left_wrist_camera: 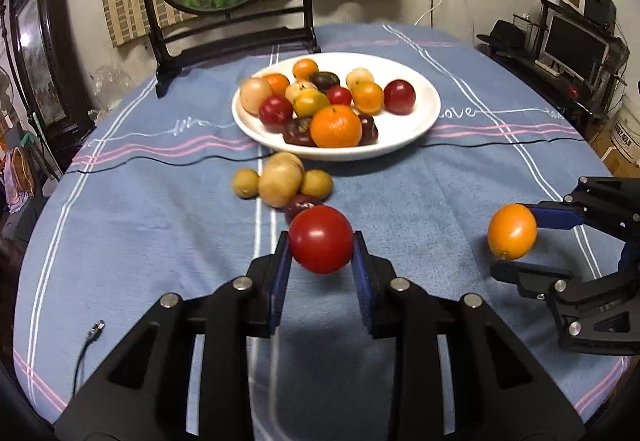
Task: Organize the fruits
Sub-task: 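Carry the red plum and orange onto the white plate and open both grippers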
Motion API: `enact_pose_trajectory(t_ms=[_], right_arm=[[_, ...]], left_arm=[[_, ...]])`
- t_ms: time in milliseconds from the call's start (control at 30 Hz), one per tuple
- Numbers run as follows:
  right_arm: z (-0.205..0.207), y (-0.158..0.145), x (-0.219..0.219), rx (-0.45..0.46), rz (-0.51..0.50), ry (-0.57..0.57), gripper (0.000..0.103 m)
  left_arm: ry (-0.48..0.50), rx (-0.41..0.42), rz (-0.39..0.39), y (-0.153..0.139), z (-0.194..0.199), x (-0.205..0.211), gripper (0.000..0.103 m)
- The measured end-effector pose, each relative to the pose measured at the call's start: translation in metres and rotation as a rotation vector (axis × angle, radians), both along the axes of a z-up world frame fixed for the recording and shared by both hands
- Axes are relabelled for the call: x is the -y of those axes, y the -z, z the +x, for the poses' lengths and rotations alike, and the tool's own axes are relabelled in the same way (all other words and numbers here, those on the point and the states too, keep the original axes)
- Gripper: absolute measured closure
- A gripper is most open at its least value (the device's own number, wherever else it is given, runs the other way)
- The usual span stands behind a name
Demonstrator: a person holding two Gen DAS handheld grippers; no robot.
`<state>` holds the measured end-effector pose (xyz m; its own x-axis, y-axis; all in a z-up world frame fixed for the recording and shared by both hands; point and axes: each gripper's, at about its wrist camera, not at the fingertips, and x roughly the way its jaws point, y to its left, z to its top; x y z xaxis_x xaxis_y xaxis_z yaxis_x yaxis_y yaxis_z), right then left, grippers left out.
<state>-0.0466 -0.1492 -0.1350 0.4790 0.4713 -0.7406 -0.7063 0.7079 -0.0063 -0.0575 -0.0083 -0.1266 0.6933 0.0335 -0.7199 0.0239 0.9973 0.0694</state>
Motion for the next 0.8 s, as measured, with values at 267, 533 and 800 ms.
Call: enact_pose_trajectory(t_ms=[267,533,800], right_arm=[[-0.004,-0.040,-0.009,0.066,0.064,0.023,0.058],[0.008,-0.086,-0.006,0.123,0.164,0.076,0.058],[0.025,-0.104,-0.010,0.155,0.181,0.090,0.058]], left_arm=[[-0.010,0.065,0.027,-0.028,0.003,-0.006,0.073],[0.025,0.152,0.075,-0.056,0.013,0.003,0.073],[0.043,0.191,0.087,-0.065,0.034,0.000,0.072]])
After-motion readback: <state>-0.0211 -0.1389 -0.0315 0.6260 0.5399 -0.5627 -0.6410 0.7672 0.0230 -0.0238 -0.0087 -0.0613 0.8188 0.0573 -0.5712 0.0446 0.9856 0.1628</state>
